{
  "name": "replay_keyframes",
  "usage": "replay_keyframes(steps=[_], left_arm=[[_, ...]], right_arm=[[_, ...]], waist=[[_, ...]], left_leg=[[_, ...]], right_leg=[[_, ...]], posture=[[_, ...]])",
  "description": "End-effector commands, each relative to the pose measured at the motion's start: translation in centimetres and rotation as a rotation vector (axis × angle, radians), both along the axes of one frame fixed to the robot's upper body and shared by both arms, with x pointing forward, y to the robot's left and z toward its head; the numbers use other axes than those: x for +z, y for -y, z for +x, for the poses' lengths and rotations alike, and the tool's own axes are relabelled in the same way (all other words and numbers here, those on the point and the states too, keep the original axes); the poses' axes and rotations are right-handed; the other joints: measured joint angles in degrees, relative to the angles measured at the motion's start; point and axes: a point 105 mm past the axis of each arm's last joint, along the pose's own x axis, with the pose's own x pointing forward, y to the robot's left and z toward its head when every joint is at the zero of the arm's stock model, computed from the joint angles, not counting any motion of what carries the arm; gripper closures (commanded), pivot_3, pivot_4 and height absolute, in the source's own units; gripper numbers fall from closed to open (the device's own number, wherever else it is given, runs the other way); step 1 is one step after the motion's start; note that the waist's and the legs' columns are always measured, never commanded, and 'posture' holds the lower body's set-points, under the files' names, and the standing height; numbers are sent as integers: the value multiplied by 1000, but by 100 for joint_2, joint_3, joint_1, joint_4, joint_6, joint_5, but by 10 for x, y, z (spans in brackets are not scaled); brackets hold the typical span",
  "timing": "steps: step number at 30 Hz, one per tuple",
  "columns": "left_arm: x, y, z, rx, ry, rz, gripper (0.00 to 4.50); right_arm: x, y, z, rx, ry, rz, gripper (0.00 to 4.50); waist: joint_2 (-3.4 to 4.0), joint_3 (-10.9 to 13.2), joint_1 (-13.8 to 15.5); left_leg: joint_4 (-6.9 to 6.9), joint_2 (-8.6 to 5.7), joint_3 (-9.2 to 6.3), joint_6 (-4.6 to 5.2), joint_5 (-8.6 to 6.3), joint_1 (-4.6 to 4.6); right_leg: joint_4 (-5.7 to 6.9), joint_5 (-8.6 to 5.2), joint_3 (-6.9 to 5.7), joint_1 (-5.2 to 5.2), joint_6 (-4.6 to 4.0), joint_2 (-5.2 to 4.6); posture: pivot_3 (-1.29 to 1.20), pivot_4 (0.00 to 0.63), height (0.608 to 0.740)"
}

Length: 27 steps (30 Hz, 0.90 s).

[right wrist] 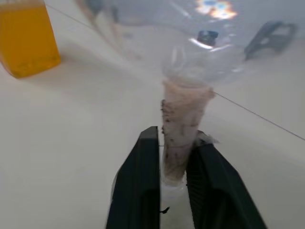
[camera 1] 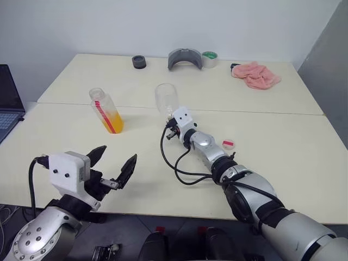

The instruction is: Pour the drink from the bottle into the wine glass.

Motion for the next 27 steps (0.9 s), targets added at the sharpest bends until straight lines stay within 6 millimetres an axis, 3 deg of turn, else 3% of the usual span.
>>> replay_keyframes(steps=[1, 7, 8, 13, 18, 24, 27], left_arm=[[8, 3, 1, -16, 48, 9, 0], [8, 3, 6, -15, 53, 1, 0], [7, 3, 7, -10, 56, -5, 0], [6, 3, 13, 16, 68, -23, 0], [-2, -6, 17, 83, 56, -37, 0], [-12, -22, 23, 183, 53, -45, 0], [-14, -28, 24, 215, 58, -44, 0]], right_arm=[[7, -2, 0, 10, 19, 30, 2408], [12, 5, 1, 32, 42, 50, 238], [13, 7, 1, 36, 48, 55, 57], [21, 22, 2, 70, 90, 78, 57], [25, 59, -8, 119, 135, 29, 57], [51, 103, -54, 217, 140, -33, 57], [58, 110, -71, 249, 130, -64, 57]], waist=[[0, 0, -1], [0, 0, -8], [0, 0, -6], [0, 0, 5], [-1, -1, 34], [1, 0, 105], [-1, 1, 90]], left_leg=[[0, 0, 0, 0, 0, -1], [0, 1, -1, 0, 0, -1], [0, 0, -1, 0, 0, 0], [0, -3, -1, 0, 0, -3], [1, -2, -3, 0, 0, -5], [2, 0, -3, -1, -1, -9], [2, 2, -3, -1, -2, -6]], right_leg=[[0, 0, 0, -1, 0, 0], [0, 0, 0, 0, 0, 0], [0, 0, -1, 0, 0, 0], [-1, 0, -1, 0, 1, 0], [-2, 1, -1, 1, 1, -3], [-4, 1, 0, -1, 2, -11], [-4, 0, 1, 0, 3, -8]], posture=[[0, 150, 740], [0, 150, 740], [0, 150, 740], [0, 150, 740], [0, 150, 740], [0, 150, 740], [0, 150, 740]])
